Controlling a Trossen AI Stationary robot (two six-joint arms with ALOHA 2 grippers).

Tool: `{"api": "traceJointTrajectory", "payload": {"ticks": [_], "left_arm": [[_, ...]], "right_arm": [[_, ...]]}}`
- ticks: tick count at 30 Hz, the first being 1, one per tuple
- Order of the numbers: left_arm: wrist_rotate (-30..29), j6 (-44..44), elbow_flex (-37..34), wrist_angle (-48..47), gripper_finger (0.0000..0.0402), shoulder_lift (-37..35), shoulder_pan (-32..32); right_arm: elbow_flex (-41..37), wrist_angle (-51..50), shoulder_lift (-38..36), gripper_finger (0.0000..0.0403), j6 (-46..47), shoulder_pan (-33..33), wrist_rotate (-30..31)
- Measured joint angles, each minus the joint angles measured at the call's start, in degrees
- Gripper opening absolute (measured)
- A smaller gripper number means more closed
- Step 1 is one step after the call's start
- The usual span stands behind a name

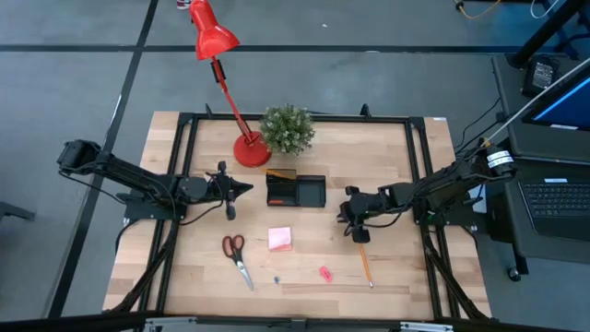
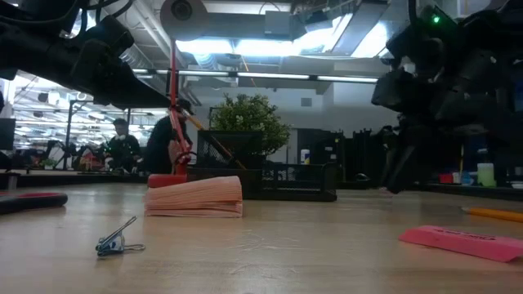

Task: Pick and place office supplies into organizer
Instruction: Put the pink binder clip into the black desk organizer

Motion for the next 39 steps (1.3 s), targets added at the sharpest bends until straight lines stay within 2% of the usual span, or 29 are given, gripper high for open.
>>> {"api": "traceJointTrajectory", "payload": {"ticks": [9, 13, 23, 27, 31, 39], "left_arm": [[0.0, 0.0, 0.0, 0.0, 0.0002, 0.0, 0.0], [0.2, 0.0, 0.0, 0.0, 0.0002, 0.0, 0.0], [0.2, 0.0, 0.0, 0.0, 0.0002, 0.0, 0.0], [0.2, 0.0, 0.0, 0.0, 0.0002, 0.0, 0.0], [0.2, 0.0, 0.0, -0.2, 0.0002, 0.0, 0.0], [0.2, 0.6, 0.0, -0.3, 0.0002, 0.0, 0.0]], "right_arm": [[7.9, 0.0, -0.1, 0.0067, -6.5, -0.1, 0.2], [11.0, -0.1, -0.1, 0.0067, -8.7, -0.2, 2.6], [13.8, 2.8, 0.4, 0.0067, -7.8, -0.3, 4.6], [13.9, 7.0, 2.7, 0.0067, -6.7, -1.2, 4.6], [15.8, 7.0, 5.9, 0.0067, -5.8, -2.3, 4.6], [28.0, 0.1, 15.2, 0.0067, -5.5, -4.5, 4.1]]}}
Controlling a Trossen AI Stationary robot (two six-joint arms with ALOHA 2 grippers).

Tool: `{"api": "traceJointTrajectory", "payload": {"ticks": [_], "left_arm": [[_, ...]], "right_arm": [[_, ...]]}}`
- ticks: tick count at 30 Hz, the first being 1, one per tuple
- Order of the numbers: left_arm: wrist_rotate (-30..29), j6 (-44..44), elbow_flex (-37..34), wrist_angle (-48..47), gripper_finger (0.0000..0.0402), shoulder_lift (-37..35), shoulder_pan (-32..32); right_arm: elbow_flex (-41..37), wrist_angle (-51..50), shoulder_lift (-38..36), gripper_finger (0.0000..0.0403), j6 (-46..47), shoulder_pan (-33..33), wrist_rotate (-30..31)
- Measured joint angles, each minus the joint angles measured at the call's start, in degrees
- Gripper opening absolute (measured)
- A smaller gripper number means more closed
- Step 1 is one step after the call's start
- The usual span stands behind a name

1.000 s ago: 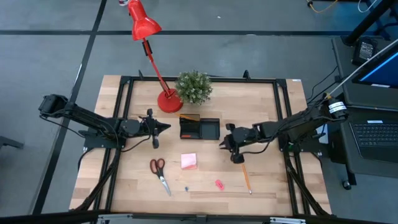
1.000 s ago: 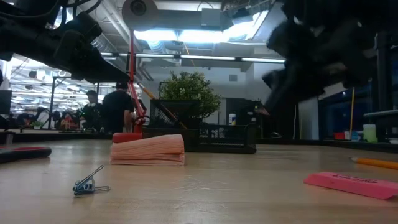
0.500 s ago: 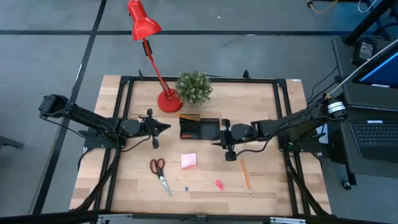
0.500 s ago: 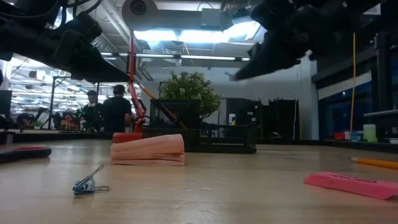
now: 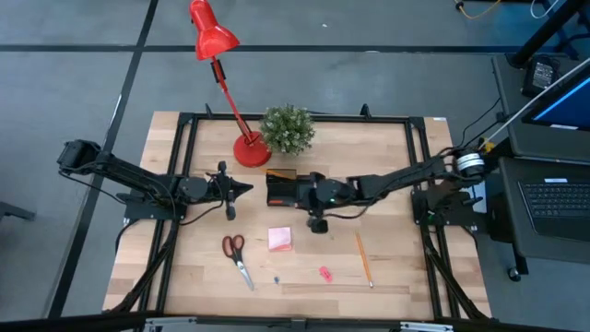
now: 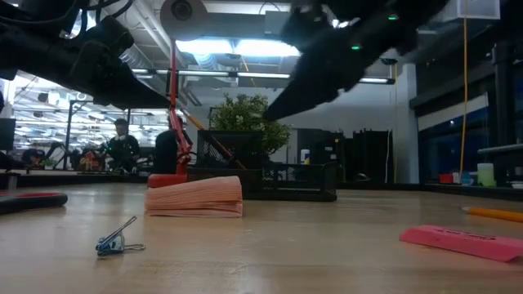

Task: Pick and place office supplies into organizer
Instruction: Put the pink binder clip into the black desk organizer

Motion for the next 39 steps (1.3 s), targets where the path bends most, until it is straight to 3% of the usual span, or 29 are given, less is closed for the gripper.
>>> {"api": "traceJointTrajectory", "payload": {"ticks": [8, 12, 17, 39], "left_arm": [[0.0, 0.0, 0.0, -0.1, 0.0002, 0.0, 0.0], [0.0, 0.0, 0.0, -0.1, 0.0002, 0.0, 0.0], [0.0, -0.1, 0.0, -0.2, 0.0002, 0.0, 0.0], [0.0, -0.8, 0.0, -1.8, 0.0002, 0.0, 0.0]], "right_arm": [[12.3, -9.4, 8.1, 0.0067, 1.4, -2.1, 0.5], [17.3, -14.5, 11.1, 0.0067, 2.7, -2.2, 4.5], [21.9, -19.1, 13.7, 0.0067, 1.9, -2.2, 5.1], [22.4, -19.5, 17.8, 0.0067, 2.6, -4.0, 6.1]]}}
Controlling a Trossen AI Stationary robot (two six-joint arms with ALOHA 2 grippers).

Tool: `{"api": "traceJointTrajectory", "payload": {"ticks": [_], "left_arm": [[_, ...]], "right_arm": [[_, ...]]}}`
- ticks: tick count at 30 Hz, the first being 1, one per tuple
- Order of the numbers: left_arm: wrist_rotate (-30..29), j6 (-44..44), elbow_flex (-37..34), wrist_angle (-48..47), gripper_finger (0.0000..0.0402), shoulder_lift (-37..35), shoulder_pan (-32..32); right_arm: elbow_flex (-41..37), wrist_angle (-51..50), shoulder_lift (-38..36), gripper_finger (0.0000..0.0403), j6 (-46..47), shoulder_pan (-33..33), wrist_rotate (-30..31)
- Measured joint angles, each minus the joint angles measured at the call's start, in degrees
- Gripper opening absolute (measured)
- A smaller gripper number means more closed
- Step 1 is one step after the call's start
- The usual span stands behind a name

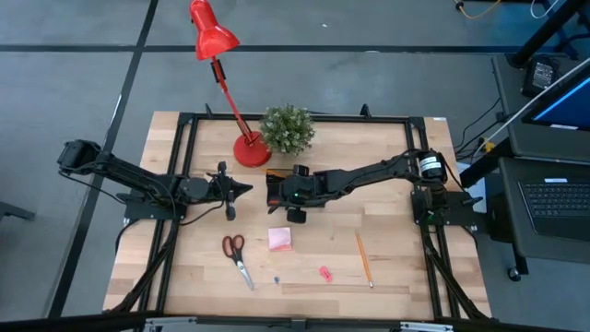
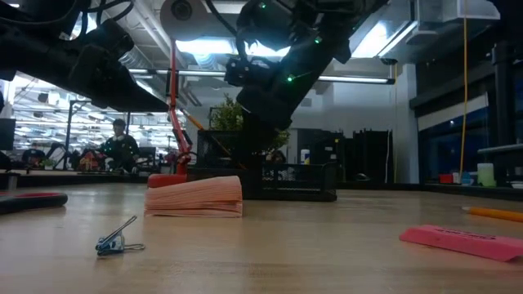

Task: Pick and place office supplies into organizer
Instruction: Put the pink binder clip into the black desk organizer

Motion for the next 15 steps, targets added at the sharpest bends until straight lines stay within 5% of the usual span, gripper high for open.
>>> {"api": "traceJointTrajectory", "payload": {"ticks": [15], "left_arm": [[0.0, -0.2, 0.0, -0.1, 0.0002, 0.0, 0.0]], "right_arm": [[0.0, 0.5, 0.5, 0.0067, -0.6, 0.0, 0.1]]}}
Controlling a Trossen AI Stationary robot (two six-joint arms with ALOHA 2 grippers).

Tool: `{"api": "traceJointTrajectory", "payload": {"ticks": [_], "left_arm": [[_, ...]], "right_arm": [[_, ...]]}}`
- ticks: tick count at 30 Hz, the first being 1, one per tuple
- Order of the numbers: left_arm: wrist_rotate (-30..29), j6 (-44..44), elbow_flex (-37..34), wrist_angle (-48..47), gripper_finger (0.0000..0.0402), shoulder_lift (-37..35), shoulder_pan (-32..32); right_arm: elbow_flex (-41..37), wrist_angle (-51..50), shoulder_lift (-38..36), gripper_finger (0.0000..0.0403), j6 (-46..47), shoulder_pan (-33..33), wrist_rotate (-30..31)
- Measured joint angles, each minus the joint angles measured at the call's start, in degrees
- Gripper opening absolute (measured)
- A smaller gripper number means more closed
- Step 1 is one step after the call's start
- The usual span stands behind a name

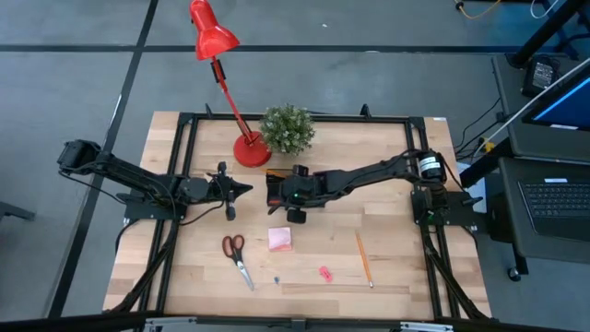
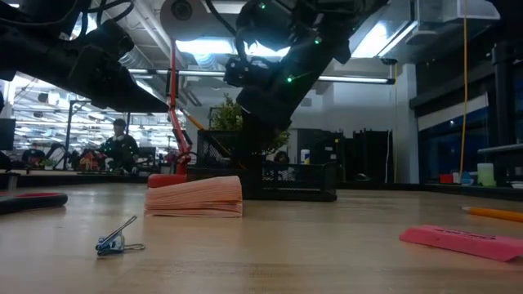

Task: Pick and place office supplies into organizer
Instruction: Put the pink binder clip into the black desk organizer

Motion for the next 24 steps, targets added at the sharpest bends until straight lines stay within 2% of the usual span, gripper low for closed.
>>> {"api": "traceJointTrajectory", "payload": {"ticks": [24], "left_arm": [[0.0, 0.0, 0.0, -0.4, 0.0002, 0.0, 0.0]], "right_arm": [[0.0, 1.8, 1.9, 0.0071, -2.6, 0.1, 0.0]]}}
